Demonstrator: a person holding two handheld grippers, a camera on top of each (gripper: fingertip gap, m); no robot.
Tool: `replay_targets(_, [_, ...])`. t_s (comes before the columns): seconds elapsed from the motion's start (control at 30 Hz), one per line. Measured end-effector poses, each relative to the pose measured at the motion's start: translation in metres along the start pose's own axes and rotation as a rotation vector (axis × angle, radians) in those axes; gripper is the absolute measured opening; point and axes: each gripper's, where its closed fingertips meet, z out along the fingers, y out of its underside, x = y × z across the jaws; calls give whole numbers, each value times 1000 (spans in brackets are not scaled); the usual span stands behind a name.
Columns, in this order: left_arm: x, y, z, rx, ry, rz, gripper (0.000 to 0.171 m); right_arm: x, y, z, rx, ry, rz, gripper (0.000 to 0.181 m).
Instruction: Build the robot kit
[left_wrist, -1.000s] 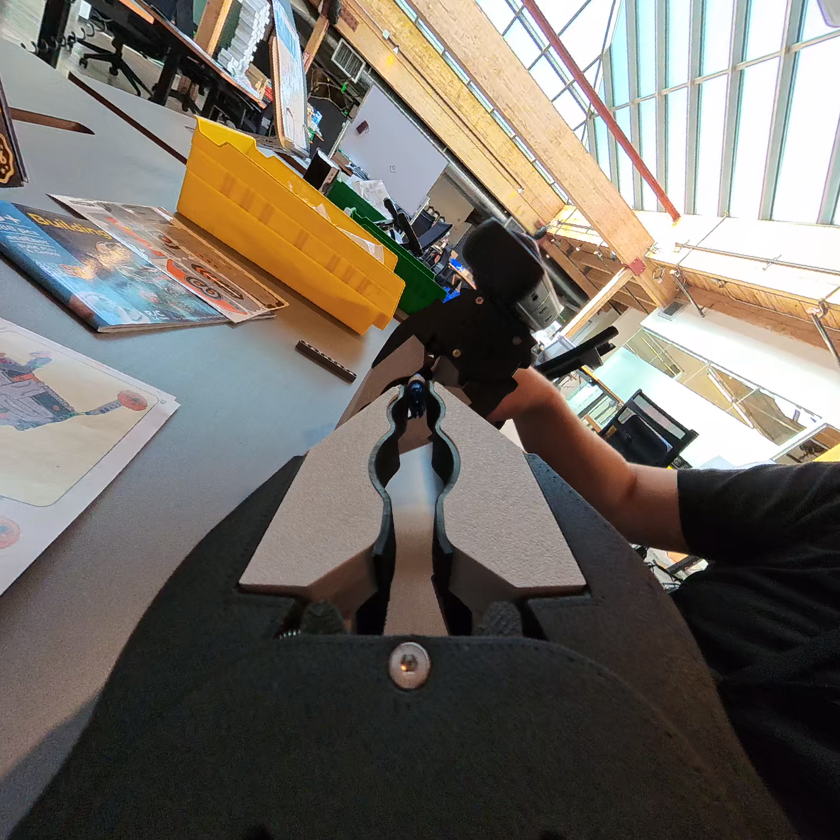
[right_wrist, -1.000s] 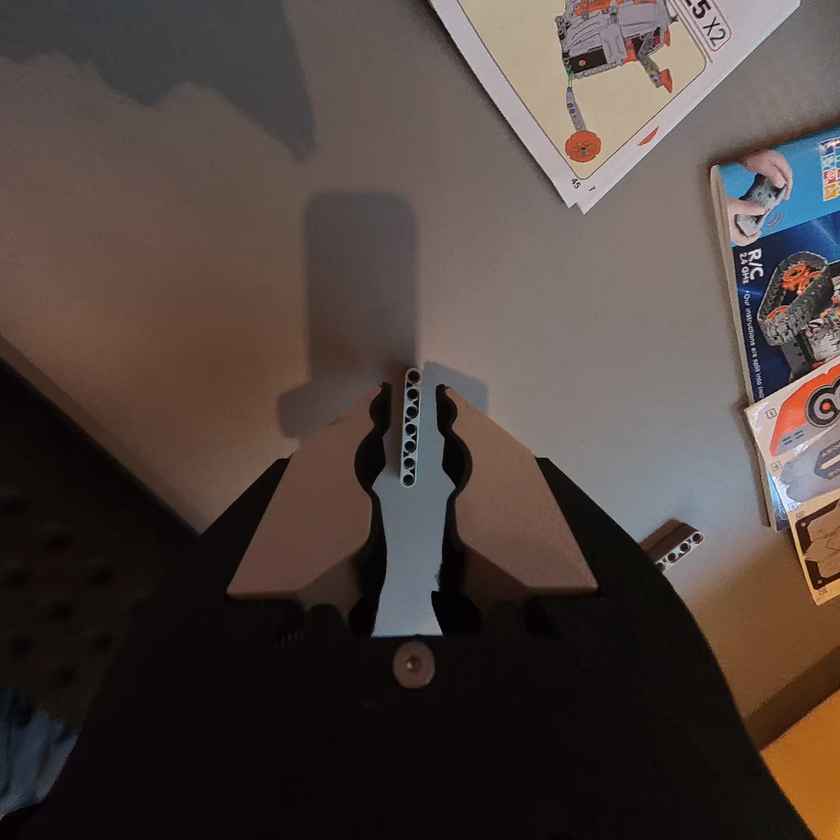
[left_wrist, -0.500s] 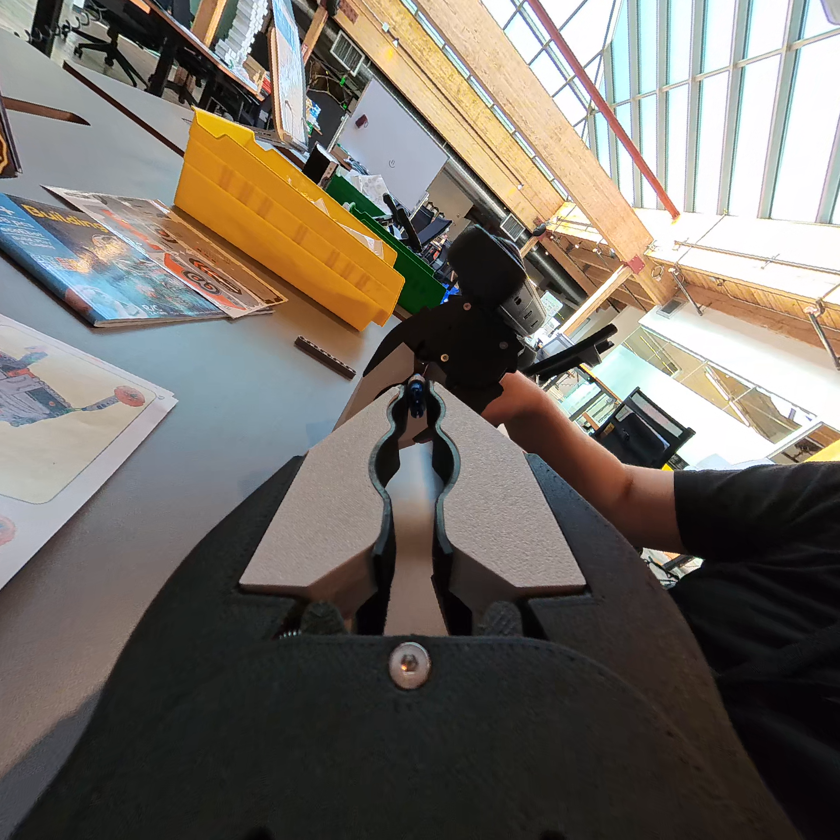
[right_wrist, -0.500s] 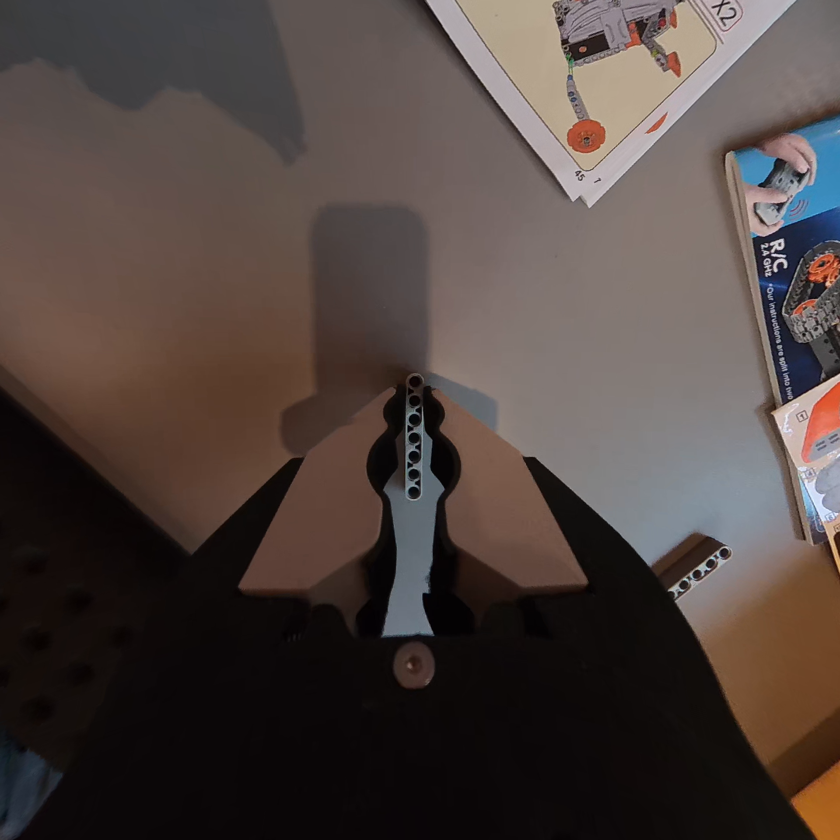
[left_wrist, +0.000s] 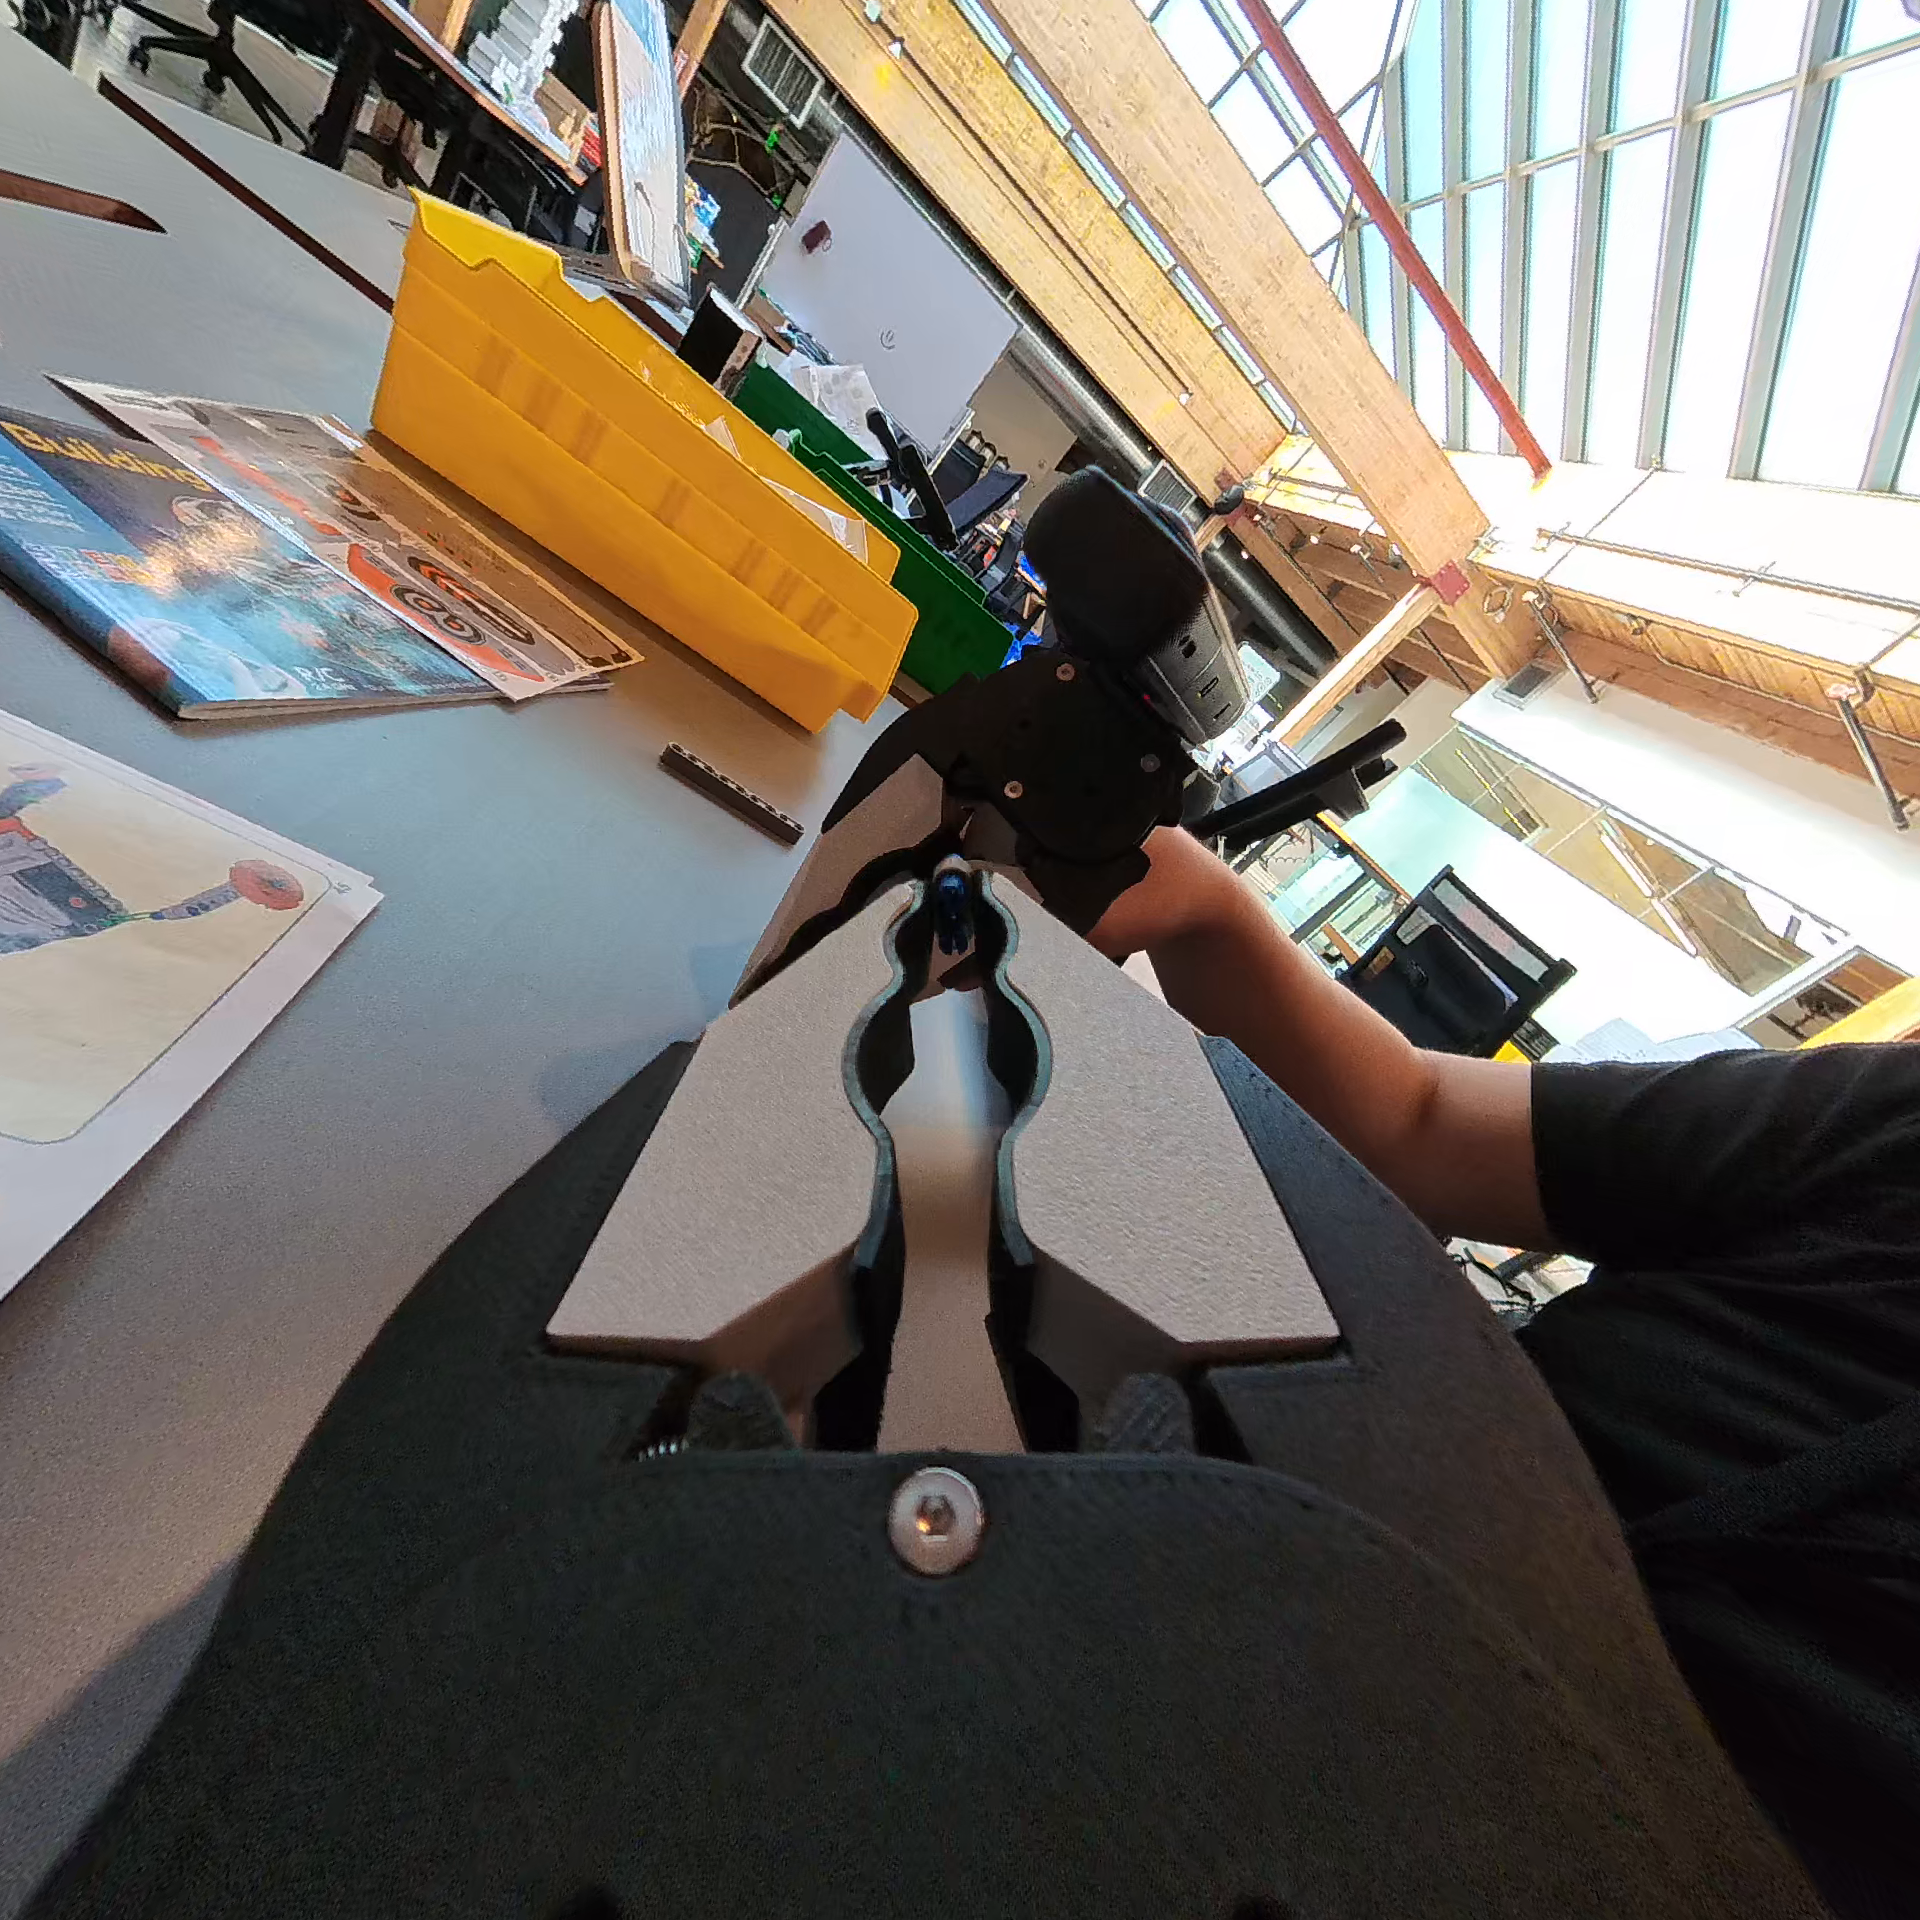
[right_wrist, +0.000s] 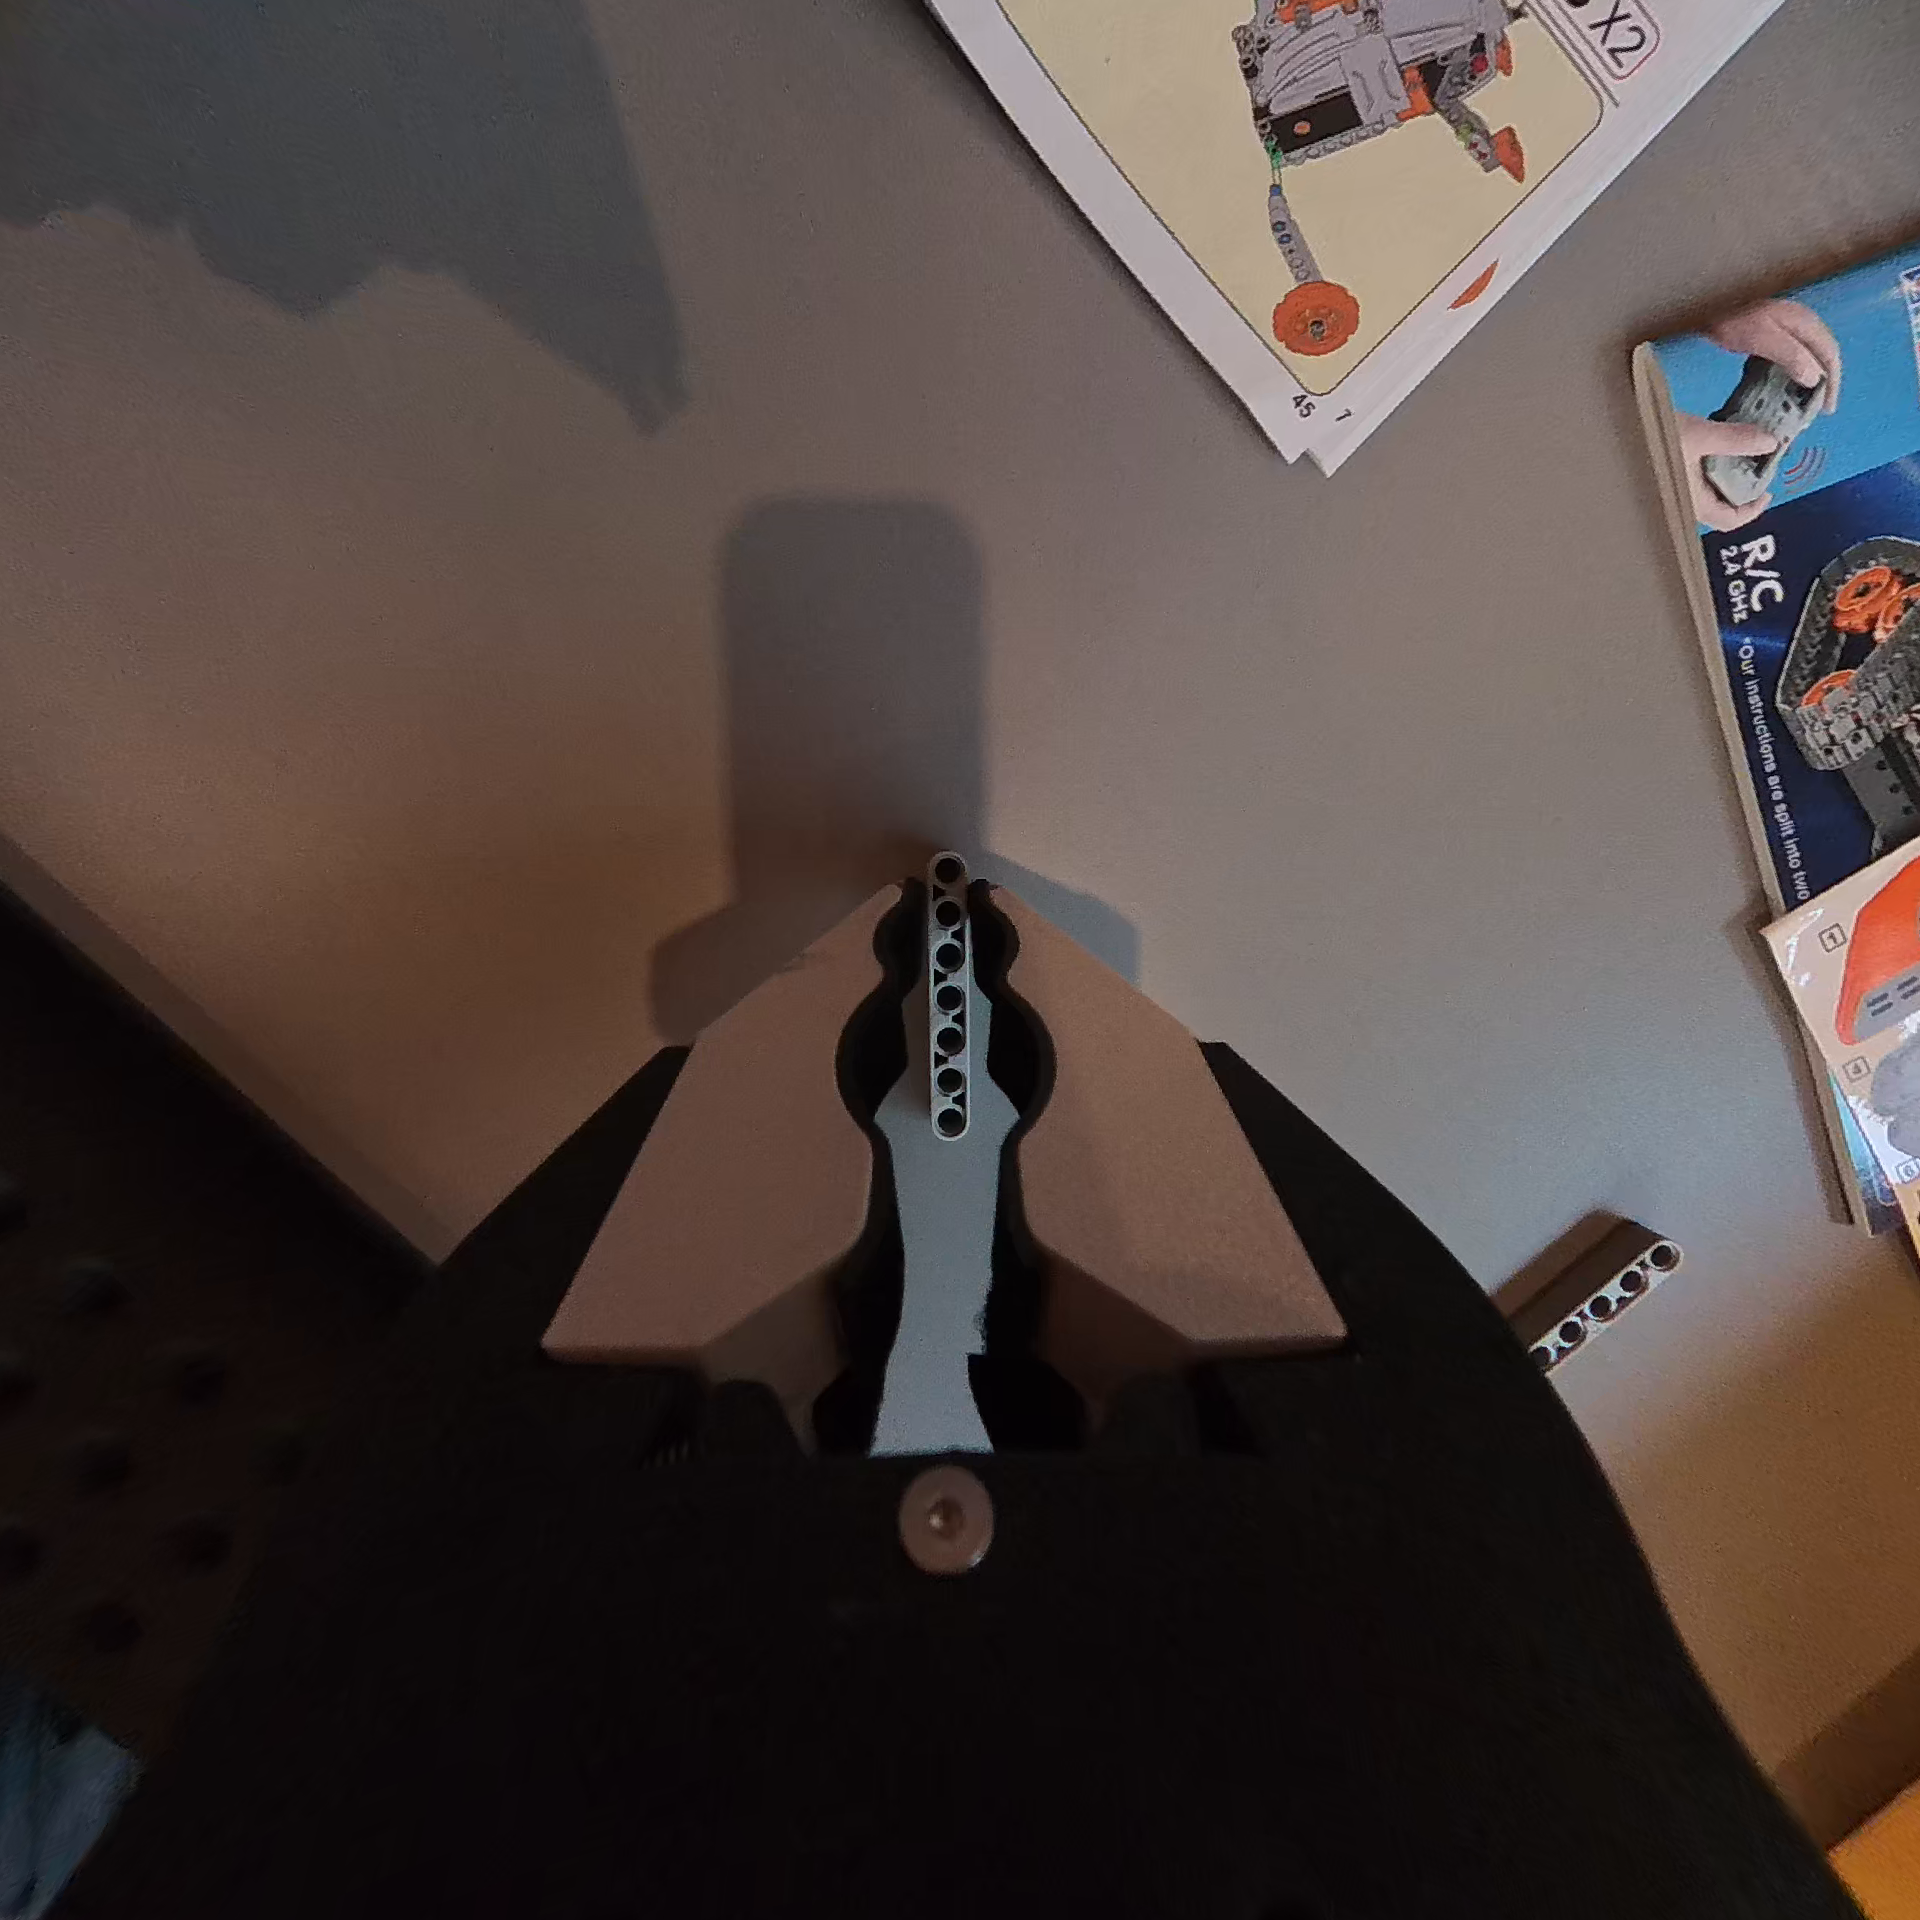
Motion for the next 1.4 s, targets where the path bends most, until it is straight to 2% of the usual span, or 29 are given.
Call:
replay_targets(0.27, [0,0,0,-1,-1,0,6,-4,-1,-1,4,-38,13,5])
replay_targets(0.37, [1,1,1,-4,2,3,6,-9,-10,-9,90,-89,29,5])
replay_targets(0.47, [4,-1,1,10,20,2,6,-16,-29,-30,308,-204,92,5])
replay_targets(0.6, [15,-8,4,72,108,-55,5,-14,-58,-76,731,-402,305,5])
replay_targets(0.73, [21,-10,8,108,170,-114,5,-22,-67,-102,988,-748,535,5])
replay_targets(0.9, [24,-3,17,96,217,-200,5,-22,-77,-113,1187,-1008,727,4])
replay_targets(1.07, [24,-12,13,155,257,-261,5,-29,-81,-106,1157,-1025,721,4])
replay_targets(1.4, [24,-4,21,119,264,-273,5,-30,-83,-106,1177,-1130,789,4])
